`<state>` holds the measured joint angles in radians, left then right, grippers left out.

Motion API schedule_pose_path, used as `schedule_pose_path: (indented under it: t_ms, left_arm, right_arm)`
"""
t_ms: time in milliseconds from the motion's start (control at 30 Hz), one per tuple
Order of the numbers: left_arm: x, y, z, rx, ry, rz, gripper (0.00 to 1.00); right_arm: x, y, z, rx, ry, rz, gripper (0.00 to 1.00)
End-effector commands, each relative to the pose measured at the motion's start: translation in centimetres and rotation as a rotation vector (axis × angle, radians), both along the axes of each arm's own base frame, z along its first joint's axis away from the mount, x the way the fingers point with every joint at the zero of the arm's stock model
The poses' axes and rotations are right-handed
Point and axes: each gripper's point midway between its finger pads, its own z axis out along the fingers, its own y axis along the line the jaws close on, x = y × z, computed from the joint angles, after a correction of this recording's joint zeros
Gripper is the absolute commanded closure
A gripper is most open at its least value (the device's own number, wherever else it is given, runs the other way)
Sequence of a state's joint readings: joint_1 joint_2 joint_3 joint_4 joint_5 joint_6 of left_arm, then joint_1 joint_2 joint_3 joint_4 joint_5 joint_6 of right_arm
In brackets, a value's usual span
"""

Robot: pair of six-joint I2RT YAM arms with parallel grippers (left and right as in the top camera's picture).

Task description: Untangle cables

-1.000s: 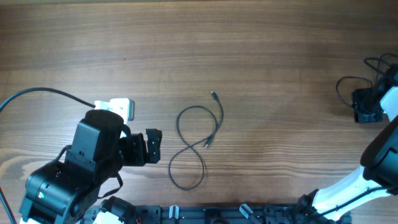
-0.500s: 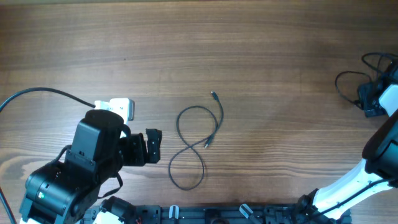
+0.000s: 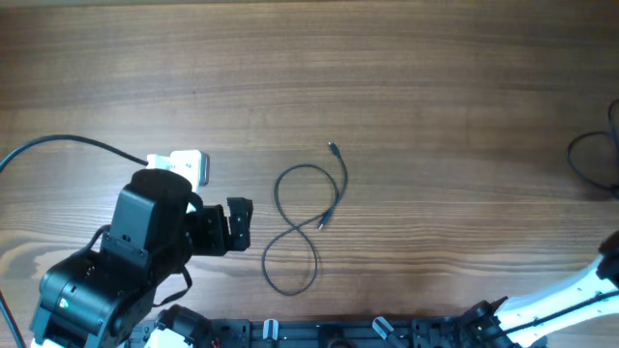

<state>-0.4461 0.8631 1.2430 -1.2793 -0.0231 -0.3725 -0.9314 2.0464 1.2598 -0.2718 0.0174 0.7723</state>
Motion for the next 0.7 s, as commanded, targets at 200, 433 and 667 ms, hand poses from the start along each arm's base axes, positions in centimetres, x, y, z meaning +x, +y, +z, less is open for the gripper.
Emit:
schedule_pose_path:
  t_ms: [200, 433, 667]
  left_arm:
    - [0.2, -0.4, -0.1, -0.007, 0.011, -0.012, 0.0]
    - [0.8, -0.7, -1.0, 0.012, 0.051, -0.012, 0.0]
    - [1.8, -0.4, -0.7, 0.033, 0.016, 0.015, 0.0]
  right_arm:
    - [5.7, 3.8, 1.7, 0.174, -0.311, 0.249, 0.0]
    - [-0.1, 4.4, 11.6, -0.044, -0.076, -0.075, 0.0]
    - [10.5, 23.1, 10.6, 0.075, -0.07, 0.805, 0.0]
